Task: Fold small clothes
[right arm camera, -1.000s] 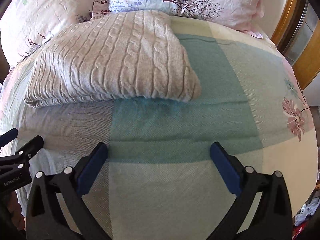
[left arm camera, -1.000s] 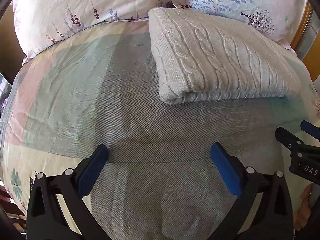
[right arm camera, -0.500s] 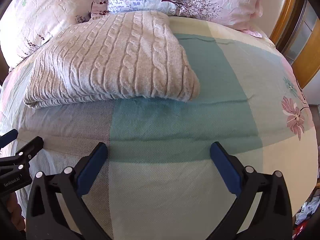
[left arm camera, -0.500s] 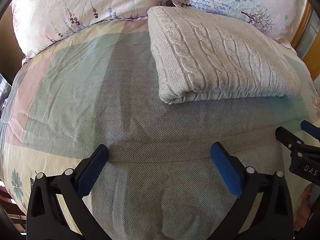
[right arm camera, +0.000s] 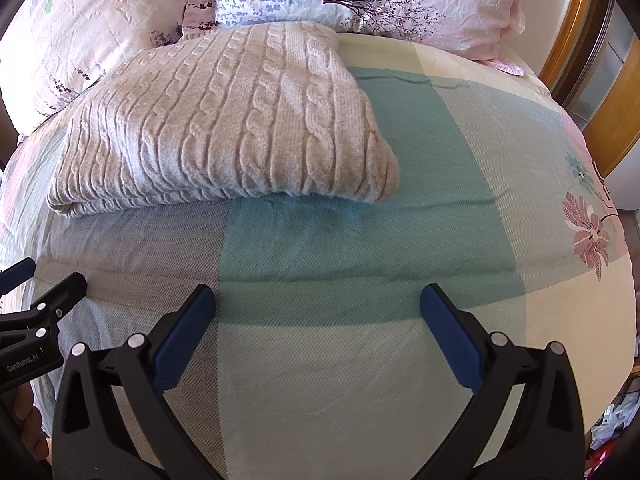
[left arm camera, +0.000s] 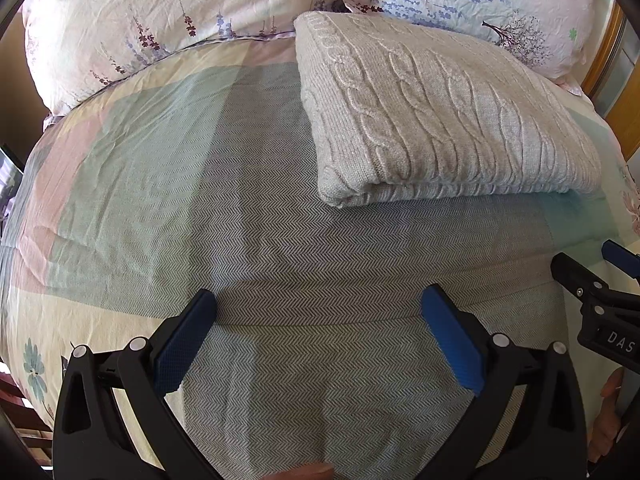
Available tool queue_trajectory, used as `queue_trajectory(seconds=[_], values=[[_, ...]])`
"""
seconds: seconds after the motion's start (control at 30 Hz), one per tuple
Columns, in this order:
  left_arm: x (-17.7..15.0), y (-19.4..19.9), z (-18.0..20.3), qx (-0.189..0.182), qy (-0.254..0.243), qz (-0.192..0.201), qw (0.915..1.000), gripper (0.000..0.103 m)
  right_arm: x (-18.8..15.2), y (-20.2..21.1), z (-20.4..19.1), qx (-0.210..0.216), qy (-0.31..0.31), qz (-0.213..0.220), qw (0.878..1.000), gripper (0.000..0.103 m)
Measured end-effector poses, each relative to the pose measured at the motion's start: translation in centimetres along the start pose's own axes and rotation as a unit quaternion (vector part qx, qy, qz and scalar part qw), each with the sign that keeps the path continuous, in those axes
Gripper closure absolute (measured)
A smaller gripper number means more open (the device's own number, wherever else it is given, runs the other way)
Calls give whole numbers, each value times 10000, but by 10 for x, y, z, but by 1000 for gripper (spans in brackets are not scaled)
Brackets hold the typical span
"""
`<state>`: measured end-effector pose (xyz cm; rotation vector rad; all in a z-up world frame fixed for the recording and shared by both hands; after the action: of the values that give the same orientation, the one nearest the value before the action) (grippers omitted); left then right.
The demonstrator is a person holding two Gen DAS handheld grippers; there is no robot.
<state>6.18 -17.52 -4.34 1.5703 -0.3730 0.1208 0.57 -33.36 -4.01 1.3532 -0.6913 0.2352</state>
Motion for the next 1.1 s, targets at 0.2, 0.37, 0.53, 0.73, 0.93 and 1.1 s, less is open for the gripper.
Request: queue_trajectory(seconds=[0.2, 0.37, 0.53, 0.73, 0.93, 1.1], values=[[0, 0, 0, 0, 1, -1, 10000, 1, 0, 0, 0, -2, -6, 2, 10000, 2], [0, 0, 0, 0, 8, -7, 10000, 1, 0, 0, 0, -4, -14, 3, 10000, 2], [0, 0, 0, -1, 5, -6, 10000, 1, 0, -1, 0, -5, -18, 4, 10000, 2], [0, 0, 0, -1, 4, -7, 10000, 1, 0, -1, 0, -7, -22, 6, 10000, 2], [1, 0, 0, -3, 2, -8, 10000, 1, 0, -1, 0, -9, -24, 8, 10000, 2], [0, 0, 1, -2, 8, 15, 10000, 1, 0, -1, 0, -10, -25, 11, 10000, 2]])
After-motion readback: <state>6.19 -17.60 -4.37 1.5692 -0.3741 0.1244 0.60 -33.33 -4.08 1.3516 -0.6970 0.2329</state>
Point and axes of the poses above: each gripper's, at about its wrist camera, not at the fingertips, and y roughly against the way its jaws point, z to its right, x to its top, the point moved 6 cm from there along -y, roughly the way its jaws point, and after that the axes turned 8 degrees about -z, right-handed, at the moved point
